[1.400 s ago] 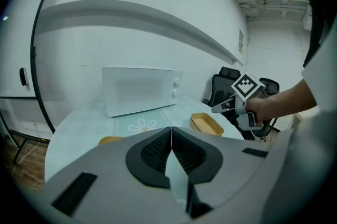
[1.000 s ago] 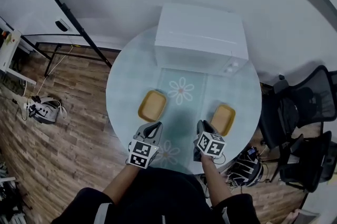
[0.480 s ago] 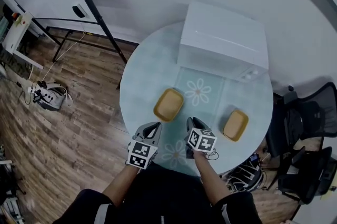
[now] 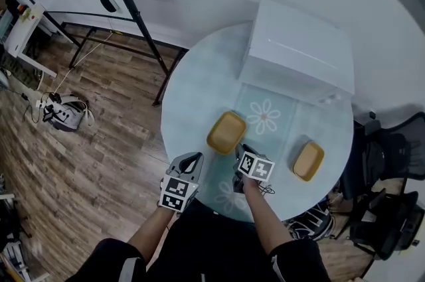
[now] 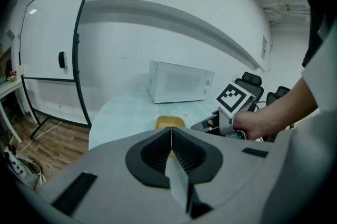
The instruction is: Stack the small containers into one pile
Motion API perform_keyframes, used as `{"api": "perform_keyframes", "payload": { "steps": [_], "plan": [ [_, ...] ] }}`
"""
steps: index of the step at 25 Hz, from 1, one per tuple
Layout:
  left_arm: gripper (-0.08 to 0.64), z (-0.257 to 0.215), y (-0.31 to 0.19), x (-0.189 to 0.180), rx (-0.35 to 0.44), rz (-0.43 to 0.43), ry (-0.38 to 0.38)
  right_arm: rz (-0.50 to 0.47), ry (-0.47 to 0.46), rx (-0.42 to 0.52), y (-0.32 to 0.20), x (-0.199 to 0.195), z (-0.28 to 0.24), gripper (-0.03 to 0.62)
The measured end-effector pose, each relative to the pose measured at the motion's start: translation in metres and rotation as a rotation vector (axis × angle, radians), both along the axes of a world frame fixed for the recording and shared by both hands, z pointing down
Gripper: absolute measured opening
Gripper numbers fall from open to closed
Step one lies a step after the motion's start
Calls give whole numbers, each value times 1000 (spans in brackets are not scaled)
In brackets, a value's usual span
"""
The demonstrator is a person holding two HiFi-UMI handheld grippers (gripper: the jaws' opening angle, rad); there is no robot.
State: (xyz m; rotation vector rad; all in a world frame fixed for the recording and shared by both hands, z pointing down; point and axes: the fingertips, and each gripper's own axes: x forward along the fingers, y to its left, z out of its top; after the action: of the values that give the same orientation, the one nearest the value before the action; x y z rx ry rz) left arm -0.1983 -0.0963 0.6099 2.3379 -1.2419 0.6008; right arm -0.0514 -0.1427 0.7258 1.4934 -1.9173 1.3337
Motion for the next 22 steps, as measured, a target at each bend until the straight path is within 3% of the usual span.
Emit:
{"api": "perform_keyframes", "payload": {
  "steps": [6,14,22],
  "plan": [
    [14,16,-9,-12,-23,41,-3,81,-25,-65,-15,-9,17,83],
    [14,17,-20,-14,-18,57,3,90,-51,-149,-11,-13,34,61],
    [14,16,-14,-8,-24,46,-4,94,-128,-140,-9,-16,25,31]
  ]
}}
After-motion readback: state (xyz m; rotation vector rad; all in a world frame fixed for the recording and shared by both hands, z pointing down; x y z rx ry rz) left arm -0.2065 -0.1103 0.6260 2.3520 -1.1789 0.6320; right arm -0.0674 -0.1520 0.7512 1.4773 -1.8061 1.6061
